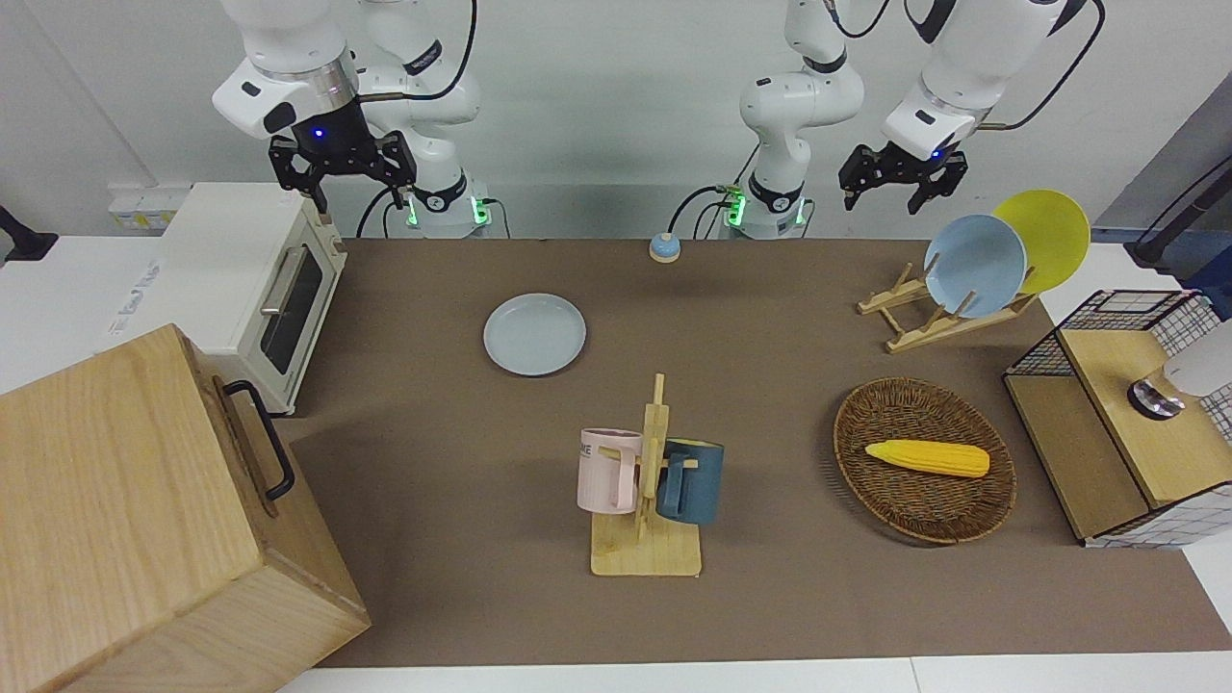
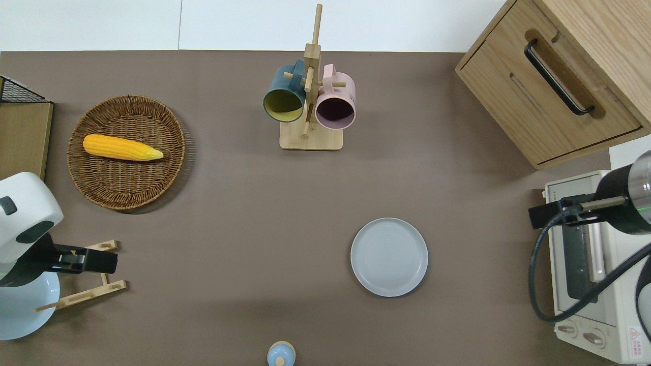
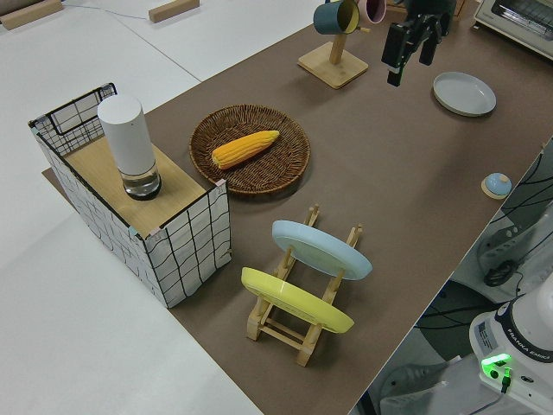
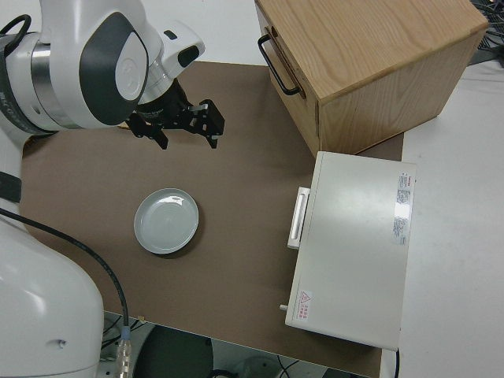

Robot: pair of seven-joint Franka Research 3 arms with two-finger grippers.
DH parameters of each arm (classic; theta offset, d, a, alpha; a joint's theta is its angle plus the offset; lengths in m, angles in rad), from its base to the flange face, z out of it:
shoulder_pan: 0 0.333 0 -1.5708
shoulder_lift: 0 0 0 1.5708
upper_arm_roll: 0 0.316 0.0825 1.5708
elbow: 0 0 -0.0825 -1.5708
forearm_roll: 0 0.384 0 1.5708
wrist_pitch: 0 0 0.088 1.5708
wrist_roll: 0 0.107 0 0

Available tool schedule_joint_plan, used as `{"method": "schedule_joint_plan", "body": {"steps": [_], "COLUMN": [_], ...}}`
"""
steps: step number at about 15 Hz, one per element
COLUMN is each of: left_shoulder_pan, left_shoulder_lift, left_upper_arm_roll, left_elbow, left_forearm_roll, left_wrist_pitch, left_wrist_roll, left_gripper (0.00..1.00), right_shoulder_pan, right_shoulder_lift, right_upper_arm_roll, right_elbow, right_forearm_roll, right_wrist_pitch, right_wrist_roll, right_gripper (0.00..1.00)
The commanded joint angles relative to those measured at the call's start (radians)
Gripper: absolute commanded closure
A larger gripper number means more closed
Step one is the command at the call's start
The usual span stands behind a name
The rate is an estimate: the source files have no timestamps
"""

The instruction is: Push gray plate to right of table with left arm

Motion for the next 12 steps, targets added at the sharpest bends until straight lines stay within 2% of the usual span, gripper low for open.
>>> {"method": "schedule_joint_plan", "body": {"steps": [1, 12], "left_shoulder_pan": [-0.008, -0.005], "left_shoulder_lift": [0.004, 0.004], "left_upper_arm_roll": [0.006, 0.014], "left_elbow": [0.014, 0.014], "left_forearm_roll": [0.02, 0.02], "left_wrist_pitch": [-0.008, -0.008], "left_wrist_roll": [0.003, 0.002], "left_gripper": [0.01, 0.01], "right_shoulder_pan": [-0.024, -0.024], "right_shoulder_lift": [-0.009, -0.009], "right_upper_arm_roll": [0.019, 0.019], "right_elbow": [0.0, 0.0], "right_forearm_roll": [-0.01, -0.008], "right_wrist_pitch": [-0.014, -0.014], "right_wrist_roll": [-0.008, -0.008], "right_gripper": [0.005, 0.005]}}
